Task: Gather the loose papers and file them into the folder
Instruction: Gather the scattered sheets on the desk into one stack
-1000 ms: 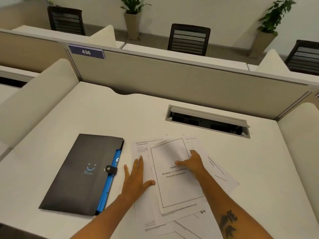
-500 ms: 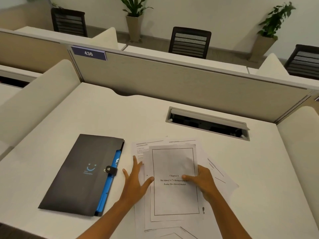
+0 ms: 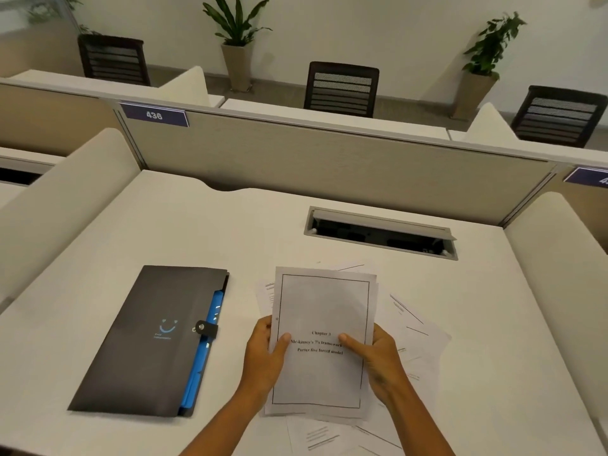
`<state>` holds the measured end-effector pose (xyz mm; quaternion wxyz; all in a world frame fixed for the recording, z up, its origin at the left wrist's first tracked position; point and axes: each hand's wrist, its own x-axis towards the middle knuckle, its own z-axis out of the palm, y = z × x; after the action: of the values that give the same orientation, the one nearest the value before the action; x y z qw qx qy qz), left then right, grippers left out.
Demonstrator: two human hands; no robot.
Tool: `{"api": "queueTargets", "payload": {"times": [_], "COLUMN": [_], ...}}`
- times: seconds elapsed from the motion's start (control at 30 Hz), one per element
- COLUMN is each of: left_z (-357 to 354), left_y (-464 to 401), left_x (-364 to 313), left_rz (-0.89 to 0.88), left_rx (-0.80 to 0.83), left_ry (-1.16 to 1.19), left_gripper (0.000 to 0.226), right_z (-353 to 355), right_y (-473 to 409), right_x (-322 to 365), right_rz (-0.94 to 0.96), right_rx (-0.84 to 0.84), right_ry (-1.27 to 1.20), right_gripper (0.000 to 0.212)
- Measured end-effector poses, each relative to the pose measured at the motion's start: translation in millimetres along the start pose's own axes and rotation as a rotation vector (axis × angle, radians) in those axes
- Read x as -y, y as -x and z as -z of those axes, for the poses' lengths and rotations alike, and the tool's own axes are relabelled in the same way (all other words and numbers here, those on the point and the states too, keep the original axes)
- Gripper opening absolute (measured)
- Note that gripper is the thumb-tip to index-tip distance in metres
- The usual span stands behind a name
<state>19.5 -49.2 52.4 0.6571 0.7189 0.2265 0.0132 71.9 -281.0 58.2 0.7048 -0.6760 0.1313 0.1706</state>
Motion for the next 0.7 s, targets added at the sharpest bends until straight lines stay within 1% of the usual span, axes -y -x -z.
{"api": "queueTargets", "payload": {"times": [0.07,0.13,0.2,0.27,0.33,0.47,0.5,0.57,0.6,0.7], "left_z": [-1.2,-1.0,1.3,3.6,3.4,-1.3,-1.2,1.5,4.3,18.0], "left_y": [4.9,10.8,19.2,30.0,42.1,54.9,55.2,53.5,51.6,42.8], "left_x": [-14.5,-31.9,-46.3,-51.3,-46.3,-27.1,-24.7,-22.9,-22.6,-21.6], "left_rz": [-0.032,-0.085,-0.146,-0.193,-0.199,-0.150,-0.144,-0.136,-0.138,-0.145], "left_rx": [-0.019,-0.035,-0.033,-0.019,0.009,0.033,0.028,-0.004,-0.024,-0.072], "left_ry": [0.041,0.066,0.100,0.134,0.123,0.049,0.040,0.035,0.036,0.025], "left_gripper": [0.029,0.028,0.033,0.040,0.046,0.053,0.057,0.063,0.061,0.043], "right_z": [-6.1,-12.8,-17.1,-18.3,-19.2,-28.5,-31.9,-37.3,-39.0,-44.7], "right_y": [8.4,20.4,35.1,47.7,55.8,64.3,66.9,71.7,72.8,74.3], "right_x": [10.9,24.3,34.7,36.7,27.9,1.9,0.7,4.5,6.4,9.7], "right_rz": [0.067,0.178,0.286,0.356,0.357,0.265,0.258,0.276,0.286,0.308], "right_rx": [-0.021,-0.065,-0.114,-0.134,-0.157,-0.216,-0.227,-0.244,-0.239,-0.184], "right_ry": [-0.003,0.008,-0.004,-0.011,0.004,0.020,0.031,0.072,0.088,0.107], "right_gripper": [0.045,0.040,0.040,0.044,0.047,0.035,0.031,0.031,0.033,0.032]}}
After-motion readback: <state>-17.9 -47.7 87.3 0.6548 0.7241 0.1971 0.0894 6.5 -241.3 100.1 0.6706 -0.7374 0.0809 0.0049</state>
